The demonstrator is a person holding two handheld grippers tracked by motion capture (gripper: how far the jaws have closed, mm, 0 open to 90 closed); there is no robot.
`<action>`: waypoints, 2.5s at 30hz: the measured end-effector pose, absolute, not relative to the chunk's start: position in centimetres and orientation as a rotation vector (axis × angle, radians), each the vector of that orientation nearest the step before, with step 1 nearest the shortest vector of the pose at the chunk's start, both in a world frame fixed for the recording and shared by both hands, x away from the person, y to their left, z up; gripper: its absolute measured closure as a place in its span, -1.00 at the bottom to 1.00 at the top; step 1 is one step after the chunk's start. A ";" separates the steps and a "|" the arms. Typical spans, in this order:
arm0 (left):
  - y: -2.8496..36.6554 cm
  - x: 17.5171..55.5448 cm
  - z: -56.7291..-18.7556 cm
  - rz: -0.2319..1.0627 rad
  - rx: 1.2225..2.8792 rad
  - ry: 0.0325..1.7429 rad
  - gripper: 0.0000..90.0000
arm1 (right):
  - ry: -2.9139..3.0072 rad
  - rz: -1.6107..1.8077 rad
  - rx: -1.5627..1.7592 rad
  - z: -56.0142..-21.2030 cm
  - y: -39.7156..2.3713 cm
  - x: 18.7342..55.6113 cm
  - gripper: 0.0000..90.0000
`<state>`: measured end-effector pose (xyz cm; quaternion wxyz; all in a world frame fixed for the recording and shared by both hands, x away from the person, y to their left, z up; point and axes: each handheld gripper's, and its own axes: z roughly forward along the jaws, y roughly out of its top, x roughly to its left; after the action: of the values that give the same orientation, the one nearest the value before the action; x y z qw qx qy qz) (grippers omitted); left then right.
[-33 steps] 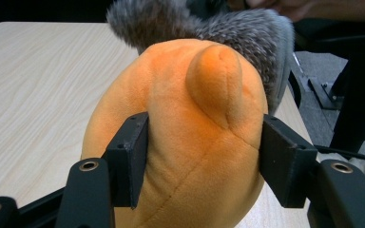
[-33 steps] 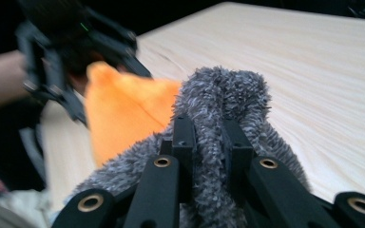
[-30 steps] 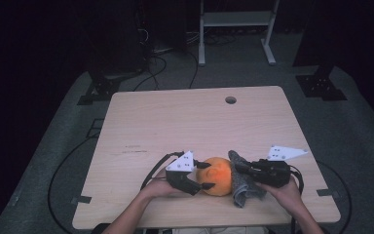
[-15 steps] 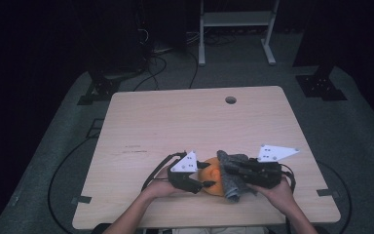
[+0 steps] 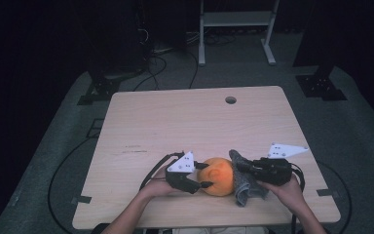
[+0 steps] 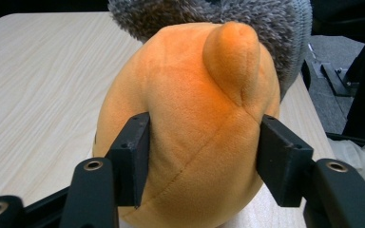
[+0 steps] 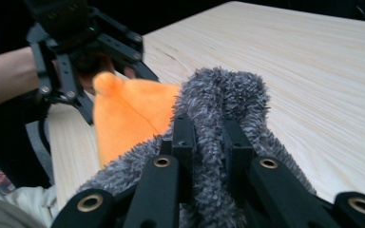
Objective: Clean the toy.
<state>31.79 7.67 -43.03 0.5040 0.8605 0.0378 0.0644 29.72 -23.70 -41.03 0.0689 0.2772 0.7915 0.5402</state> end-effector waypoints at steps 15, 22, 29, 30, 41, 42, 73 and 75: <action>7.4 31.5 -43.2 0.136 2.086 0.057 -0.13 | 2.482 1.593 0.744 -39.5 -21.6 30.8 0.74; 7.8 32.0 -43.3 0.103 2.074 0.096 -0.13 | 2.452 1.653 0.895 -41.7 -23.7 31.5 0.74; 8.0 32.5 -43.4 0.097 2.059 0.136 -0.13 | 2.422 1.705 0.886 -41.5 -25.2 30.4 0.75; 8.2 32.5 -43.3 0.094 2.057 0.142 -0.13 | 2.422 1.705 0.886 -41.5 -25.2 30.4 0.75; 8.3 32.9 -43.5 0.079 2.050 0.160 -0.14 | 2.378 1.720 0.911 -41.7 -26.4 29.9 0.75; 8.3 32.9 -43.5 0.079 2.048 0.163 -0.14 | 2.375 1.739 0.886 -41.3 -26.0 29.8 0.75; 8.6 34.7 -43.7 0.025 1.941 0.421 -0.12 | 2.356 1.582 0.788 -41.0 -22.1 30.7 0.75; 8.5 34.6 -43.7 0.027 1.937 0.428 -0.12 | 2.349 1.557 0.808 -41.1 -22.9 30.2 0.76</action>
<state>34.65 8.53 -43.69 0.5470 0.8174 0.1805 0.0112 30.20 -22.94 -41.09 0.1046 0.2740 0.7968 0.5283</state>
